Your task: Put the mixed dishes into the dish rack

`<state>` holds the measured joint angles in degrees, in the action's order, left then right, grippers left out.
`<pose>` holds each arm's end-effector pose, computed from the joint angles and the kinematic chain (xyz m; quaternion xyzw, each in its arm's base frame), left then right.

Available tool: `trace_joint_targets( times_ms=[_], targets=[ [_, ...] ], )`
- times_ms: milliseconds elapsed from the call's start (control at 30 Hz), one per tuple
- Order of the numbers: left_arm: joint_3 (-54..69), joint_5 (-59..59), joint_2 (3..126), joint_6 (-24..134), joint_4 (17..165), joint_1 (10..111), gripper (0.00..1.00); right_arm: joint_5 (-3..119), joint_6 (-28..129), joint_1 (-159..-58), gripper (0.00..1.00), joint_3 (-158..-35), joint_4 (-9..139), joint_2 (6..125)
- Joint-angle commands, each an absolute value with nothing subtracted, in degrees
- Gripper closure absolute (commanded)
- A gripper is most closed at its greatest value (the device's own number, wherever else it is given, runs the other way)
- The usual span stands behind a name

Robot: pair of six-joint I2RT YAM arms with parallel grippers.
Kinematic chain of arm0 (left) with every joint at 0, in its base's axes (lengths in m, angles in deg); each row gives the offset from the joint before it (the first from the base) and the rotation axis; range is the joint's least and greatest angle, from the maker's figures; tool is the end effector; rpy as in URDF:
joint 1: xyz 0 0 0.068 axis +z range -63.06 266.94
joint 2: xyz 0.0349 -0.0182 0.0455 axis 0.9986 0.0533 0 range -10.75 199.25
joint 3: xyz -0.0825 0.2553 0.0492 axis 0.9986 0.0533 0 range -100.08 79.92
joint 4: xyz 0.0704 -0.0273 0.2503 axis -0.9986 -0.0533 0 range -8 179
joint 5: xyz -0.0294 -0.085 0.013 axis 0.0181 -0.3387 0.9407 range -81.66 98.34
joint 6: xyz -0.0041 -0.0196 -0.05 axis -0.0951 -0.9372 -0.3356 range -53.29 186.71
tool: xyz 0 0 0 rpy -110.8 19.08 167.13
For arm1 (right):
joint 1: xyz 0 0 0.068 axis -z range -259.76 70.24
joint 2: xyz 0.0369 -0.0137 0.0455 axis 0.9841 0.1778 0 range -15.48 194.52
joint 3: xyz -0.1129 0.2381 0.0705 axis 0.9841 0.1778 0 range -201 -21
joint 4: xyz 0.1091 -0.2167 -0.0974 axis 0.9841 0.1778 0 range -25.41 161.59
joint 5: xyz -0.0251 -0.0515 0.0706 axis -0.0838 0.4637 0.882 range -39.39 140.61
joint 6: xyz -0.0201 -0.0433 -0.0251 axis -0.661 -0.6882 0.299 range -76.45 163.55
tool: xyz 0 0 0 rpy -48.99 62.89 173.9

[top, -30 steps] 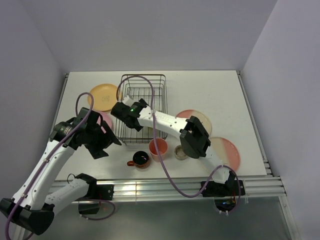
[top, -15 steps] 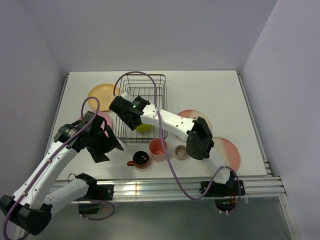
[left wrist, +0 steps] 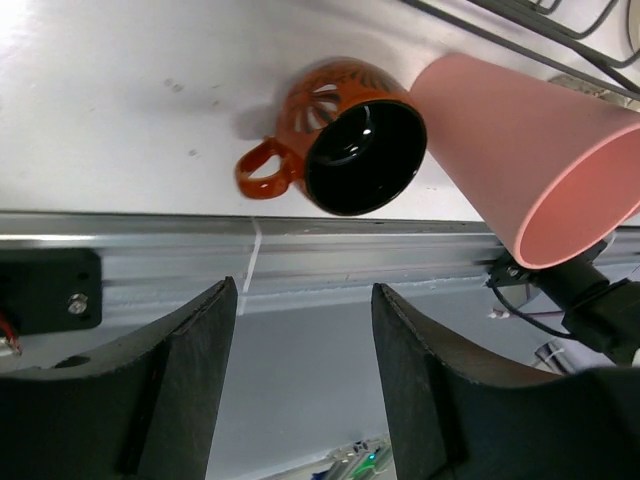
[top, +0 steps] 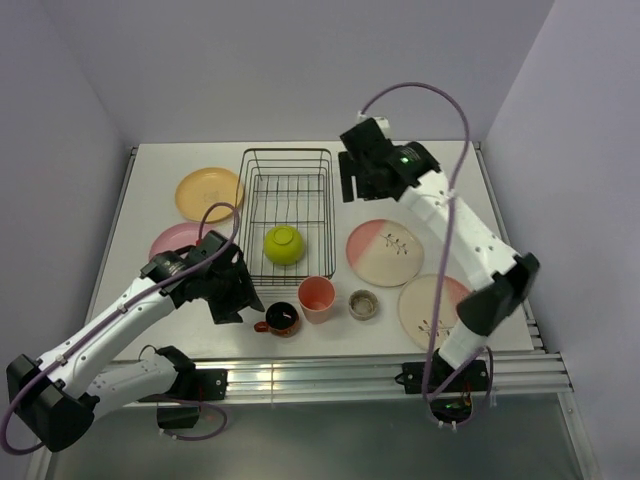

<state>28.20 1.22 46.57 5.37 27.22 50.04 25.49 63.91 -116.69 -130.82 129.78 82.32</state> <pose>0.1327 -0.1050 0.2707 -0.1952 0.9591 -0.1878 0.0822 0.2861 0.1963 0.3996 -0.0655 0.9263 -0.0332 0.3695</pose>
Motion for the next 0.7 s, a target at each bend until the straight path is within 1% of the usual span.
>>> trace_joint_targets(
  times_ms=[0,33,67,100,167,267,367,400,500,667],
  targets=[
    [29.99,2.18,47.52,7.29,34.76,48.01,0.37,32.68,65.18,-118.17,0.12,-123.93,127.08,72.7],
    [30.35,2.88,47.87,8.25,35.38,47.66,0.35,33.12,65.26,-118.25,0.12,-122.53,126.91,71.45],
    [30.53,3.23,48.66,8.96,36.34,47.48,0.28,33.47,65.35,-118.17,0.12,-120.08,126.39,70.22],
    [31.14,3.67,49.1,9.49,36.79,46.78,0.25,33.65,65.35,-118.17,0.12,-118.92,126.12,67.95],
    [31.75,4.81,50.06,10.54,38.19,45.99,0.2,34.0,65.09,-118.17,0.12,-115.76,125.07,65.74],
    [33.25,6.48,51.38,11.25,39.95,43.53,0.16,34.61,64.39,-117.9,0.12,-112.86,123.57,61.96],
    [33.95,7.98,53.14,12.3,42.41,40.81,0.15,35.14,63.51,-117.82,0.12,-109.96,122.17,58.62],
    [33.95,10.86,53.41,12.56,43.46,39.32,0.16,35.32,63.42,-117.9,0.12,-109.33,121.9,57.13],
    [34.65,12.64,53.94,13.88,45.23,37.21,0.17,36.11,62.98,-117.38,0.12,-106.97,121.28,54.67],
    [39.04,13.87,52.54,16.25,50.15,35.88,0.17,36.37,62.63,-116.68,0.12,-103.97,120.85,51.15]
  ],
)
